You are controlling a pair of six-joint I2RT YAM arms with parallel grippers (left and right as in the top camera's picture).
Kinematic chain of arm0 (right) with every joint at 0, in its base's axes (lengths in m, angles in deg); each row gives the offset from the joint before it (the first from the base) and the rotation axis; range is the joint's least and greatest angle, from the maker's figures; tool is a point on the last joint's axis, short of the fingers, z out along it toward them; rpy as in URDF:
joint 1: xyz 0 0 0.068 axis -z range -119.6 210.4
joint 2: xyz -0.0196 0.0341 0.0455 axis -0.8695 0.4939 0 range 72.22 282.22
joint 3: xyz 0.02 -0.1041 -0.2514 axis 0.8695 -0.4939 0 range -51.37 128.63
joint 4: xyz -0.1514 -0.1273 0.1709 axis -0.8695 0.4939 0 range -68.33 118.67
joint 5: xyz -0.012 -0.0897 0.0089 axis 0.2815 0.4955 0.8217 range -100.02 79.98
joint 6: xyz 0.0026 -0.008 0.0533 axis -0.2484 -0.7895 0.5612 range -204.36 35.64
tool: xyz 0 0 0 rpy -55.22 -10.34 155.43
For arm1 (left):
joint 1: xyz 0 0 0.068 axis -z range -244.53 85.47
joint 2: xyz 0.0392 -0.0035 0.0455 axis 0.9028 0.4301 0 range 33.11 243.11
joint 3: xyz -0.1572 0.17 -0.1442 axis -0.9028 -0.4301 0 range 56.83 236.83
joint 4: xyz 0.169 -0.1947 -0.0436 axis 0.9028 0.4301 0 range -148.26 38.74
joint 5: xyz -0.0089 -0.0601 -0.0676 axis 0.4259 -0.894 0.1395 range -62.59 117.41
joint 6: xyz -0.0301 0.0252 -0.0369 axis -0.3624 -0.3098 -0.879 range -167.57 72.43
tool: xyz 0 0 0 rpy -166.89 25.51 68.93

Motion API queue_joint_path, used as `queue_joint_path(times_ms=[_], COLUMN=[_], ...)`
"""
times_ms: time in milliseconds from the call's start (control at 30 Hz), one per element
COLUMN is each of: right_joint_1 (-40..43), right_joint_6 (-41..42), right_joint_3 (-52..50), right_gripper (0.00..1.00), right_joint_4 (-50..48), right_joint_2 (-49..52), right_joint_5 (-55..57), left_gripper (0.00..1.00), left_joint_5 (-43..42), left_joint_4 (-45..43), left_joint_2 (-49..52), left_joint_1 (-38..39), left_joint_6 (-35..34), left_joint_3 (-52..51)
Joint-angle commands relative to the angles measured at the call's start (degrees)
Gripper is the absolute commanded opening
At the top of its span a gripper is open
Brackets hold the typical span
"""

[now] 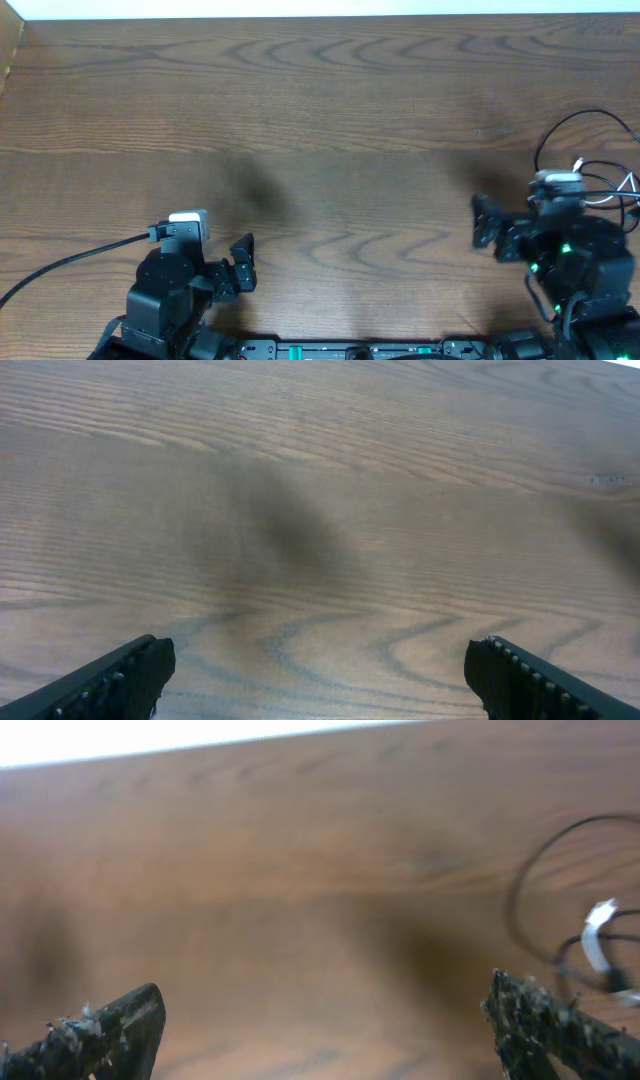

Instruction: Untangle cables

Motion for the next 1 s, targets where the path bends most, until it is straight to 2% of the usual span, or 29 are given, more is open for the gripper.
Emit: queue_joint_path(times_ms=[0,100,167,433,767,967], right_joint_1=[5.64,8.44,8.81,8.74,8.98,9.68], right_joint_6=[0.17,0.15,-1.79,-1.51,-1.51,-1.53], right_joint_3=[-0.24,-1.20,-4.70,-20.15,-34.97,-38.84], right_gripper=[0.99,0.99,0.99,0.99,0.99,0.99], right_joint_4=[-2.64,-5.81,-12.50,-27.17,-37.88,-40.65], right_joint_2=[-0.42,-1.38,-3.87,-15.04,-28.17,-32.24], right_joint_5=[0.04,-0.48,-0.24,-0.52,-0.50,0.22], left_gripper=[0.98,0.98,0.98,0.98,0.98,0.98], left_joint_5=[0.76,0.76,0.76,0.76,0.76,0.76], left_joint_4=[-0.04,-0.04,-0.04,-0.04,-0.04,-0.04], left_joint_2=[-0.24,-0.24,-0.24,-0.24,-0.24,-0.24], left_joint_1=[0.20,0.20,0.20,0.20,0.20,0.20], left_joint_6=[-0.07,-0.07,-0.07,-0.07,-0.07,-0.07], left_joint_3=[-0.37,-0.37,-0.37,-0.37,-0.37,-0.37])
